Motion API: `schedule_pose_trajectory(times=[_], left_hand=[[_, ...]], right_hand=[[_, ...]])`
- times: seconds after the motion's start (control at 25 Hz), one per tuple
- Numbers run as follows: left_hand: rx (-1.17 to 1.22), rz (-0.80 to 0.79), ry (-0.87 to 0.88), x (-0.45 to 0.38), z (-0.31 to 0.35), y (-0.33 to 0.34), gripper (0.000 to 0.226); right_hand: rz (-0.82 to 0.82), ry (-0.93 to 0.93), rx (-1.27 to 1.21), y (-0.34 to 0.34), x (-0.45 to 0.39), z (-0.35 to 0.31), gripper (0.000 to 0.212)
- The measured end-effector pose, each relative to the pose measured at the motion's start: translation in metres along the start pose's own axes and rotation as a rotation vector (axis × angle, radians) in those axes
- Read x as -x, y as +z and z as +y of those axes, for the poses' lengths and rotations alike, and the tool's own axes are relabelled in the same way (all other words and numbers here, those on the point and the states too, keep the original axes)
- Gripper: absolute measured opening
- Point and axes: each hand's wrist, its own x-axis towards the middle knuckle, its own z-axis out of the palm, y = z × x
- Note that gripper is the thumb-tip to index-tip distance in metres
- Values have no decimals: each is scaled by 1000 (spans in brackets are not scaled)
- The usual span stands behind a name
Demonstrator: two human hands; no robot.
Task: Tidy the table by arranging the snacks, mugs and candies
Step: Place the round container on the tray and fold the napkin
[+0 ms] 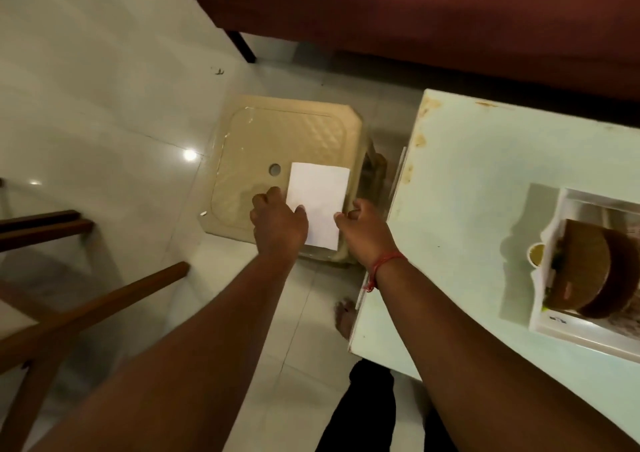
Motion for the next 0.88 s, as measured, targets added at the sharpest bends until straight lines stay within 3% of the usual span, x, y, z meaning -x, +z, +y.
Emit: schedule_pose_trajectory(times=[0.24, 0.48, 0.64, 0.76, 0.88], left_hand=[[184, -210, 13, -17, 2, 9, 42], [278, -296, 122, 23, 43, 27, 14], [411, -455, 165, 71, 88, 46, 21], [510, -593, 139, 120, 125, 64, 22], [488, -609, 197, 163, 155, 80, 37]], right_hand=[[149, 30, 48, 17, -18, 10, 33], [302, -91, 54, -26, 12, 31, 28], [400, -262, 151, -72, 48, 61, 26], [428, -273, 134, -117, 70, 90, 26], [427, -315, 171, -159, 92, 114, 24]])
